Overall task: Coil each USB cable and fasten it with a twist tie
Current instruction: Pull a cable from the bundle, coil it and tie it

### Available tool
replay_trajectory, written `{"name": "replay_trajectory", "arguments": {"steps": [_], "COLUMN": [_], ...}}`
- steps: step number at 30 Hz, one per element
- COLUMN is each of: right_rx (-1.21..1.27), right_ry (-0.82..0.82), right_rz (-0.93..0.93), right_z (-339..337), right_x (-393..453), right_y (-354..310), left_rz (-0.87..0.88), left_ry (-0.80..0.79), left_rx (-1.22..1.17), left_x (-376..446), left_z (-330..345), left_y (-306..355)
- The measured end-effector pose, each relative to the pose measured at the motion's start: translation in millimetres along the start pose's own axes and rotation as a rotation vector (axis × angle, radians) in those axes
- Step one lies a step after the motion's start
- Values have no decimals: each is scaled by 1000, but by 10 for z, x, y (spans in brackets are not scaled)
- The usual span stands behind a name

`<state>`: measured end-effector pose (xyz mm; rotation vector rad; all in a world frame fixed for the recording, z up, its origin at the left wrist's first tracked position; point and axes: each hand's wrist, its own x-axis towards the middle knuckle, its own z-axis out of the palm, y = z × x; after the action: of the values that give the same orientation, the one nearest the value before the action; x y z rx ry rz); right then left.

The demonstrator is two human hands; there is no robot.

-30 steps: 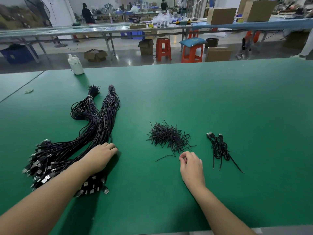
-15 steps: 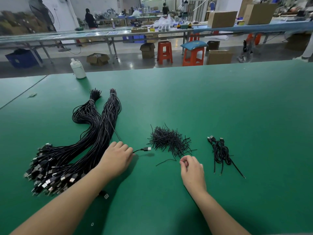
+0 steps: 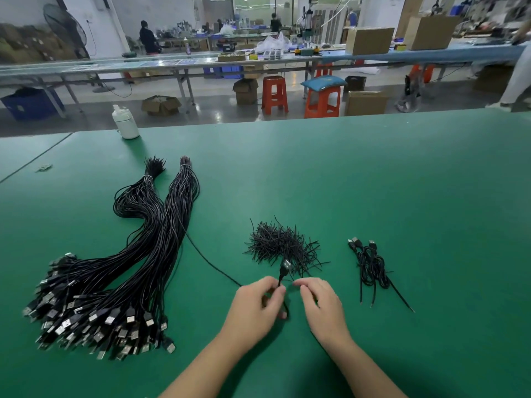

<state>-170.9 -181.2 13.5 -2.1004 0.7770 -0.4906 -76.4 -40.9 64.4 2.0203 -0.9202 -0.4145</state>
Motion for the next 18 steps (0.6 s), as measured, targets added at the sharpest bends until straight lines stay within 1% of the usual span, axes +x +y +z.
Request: {"name": "replay_trajectory", "arguments": {"steps": [2,4,6,7,8,10,12,15,18], "right_rx": [243,430,436,438,456,500,447,357,276], "right_ry": [-89,-213,-282,-305,-318,-346,-350,-358,-386], "right_rz": [31,38,28,25,27,7,-66,-146,-171], "right_z": [-33,-23,14,20,19,-8,-57,-132,-182], "right_x": [-55,-110,-123,-123,-118,-104,-107,-120,-145], "right_y": [-123,-276,-386,-432,-471,-522,-567,-613,-636], "left_rz": [-101,-103,-53,-36,-35,-69,-105,-127,-118], "left_ry": [5,75,201,243,254,201,60,-125,-225], "left_rx": [-238,-372,-293,-256,-270,-424,-564,-608,-612], "left_x": [27,59,101,112,120,121,108,117,129], "left_z": [51,37,-6,-34,-64,-123,-181,-231,-250], "left_y": [74,126,130,134,150,172,178,146,117]}}
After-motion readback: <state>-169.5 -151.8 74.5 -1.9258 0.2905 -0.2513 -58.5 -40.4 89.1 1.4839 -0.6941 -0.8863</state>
